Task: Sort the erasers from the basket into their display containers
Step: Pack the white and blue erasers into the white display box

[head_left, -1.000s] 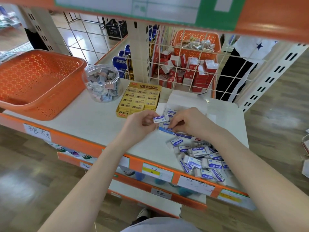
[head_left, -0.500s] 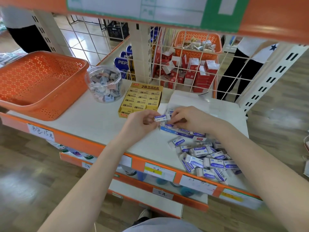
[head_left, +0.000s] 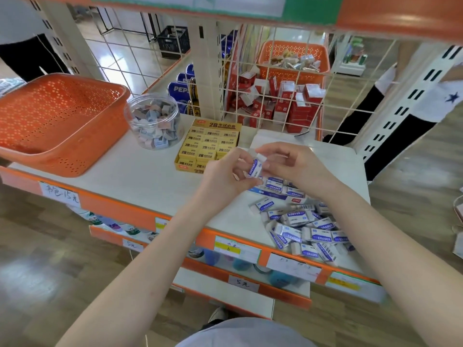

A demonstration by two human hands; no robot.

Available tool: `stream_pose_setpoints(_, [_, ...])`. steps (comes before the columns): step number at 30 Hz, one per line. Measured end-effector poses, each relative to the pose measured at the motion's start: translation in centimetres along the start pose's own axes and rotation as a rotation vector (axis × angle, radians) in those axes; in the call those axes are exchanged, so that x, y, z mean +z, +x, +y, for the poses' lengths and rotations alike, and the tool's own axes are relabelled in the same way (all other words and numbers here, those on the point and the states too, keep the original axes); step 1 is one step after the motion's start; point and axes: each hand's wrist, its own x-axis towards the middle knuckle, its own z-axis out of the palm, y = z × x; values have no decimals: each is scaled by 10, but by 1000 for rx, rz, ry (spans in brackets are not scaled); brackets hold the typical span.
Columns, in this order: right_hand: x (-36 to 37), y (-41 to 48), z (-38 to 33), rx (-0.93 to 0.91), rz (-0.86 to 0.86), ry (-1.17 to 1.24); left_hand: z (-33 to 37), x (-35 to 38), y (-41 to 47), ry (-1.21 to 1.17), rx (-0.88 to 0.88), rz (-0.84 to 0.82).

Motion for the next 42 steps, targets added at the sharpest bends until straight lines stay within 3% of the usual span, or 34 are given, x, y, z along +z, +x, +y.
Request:
stream_pose_setpoints(2, [-1, -3, 1, -6, -1, 45, 2, 4, -1, 0, 25, 22])
stream_pose_setpoints(6, [-8, -7, 3, -6, 26, -83, 5, 2, 3, -51, 33, 52])
stream_pose_setpoints(11, [-11, -11, 1, -11, 46, -143, 9, 2, 7, -98, 33, -44])
stream_pose_setpoints(15, [-14, -12, 5, 10, 40, -171, 6, 9, 5, -99, 36, -10])
stream_pose_setpoints(18, [-19, -15, 7, 2, 36, -354, -1, 7, 8, 140, 145, -52])
stream_pose_setpoints(21, [-25, -20, 8, -33, -71, -581, -9, -1, 12, 469, 175, -272])
stream_pose_setpoints(24, [-28, -22, 9, -16, -155, -691, -16, -5, 13, 583, 206, -355])
stream_pose_setpoints(28, [-27, -23, 12, -38, -251, -759, -22, -3, 13, 537, 259, -312])
stream_pose_setpoints(34, [-22, -10, 14, -11, -215, -723, -26, -3, 14, 434, 272, -280])
stream_pose_setpoints(42, [-24, -7, 11, 12, -331, -810, -23, -3, 13, 449, 287, -302])
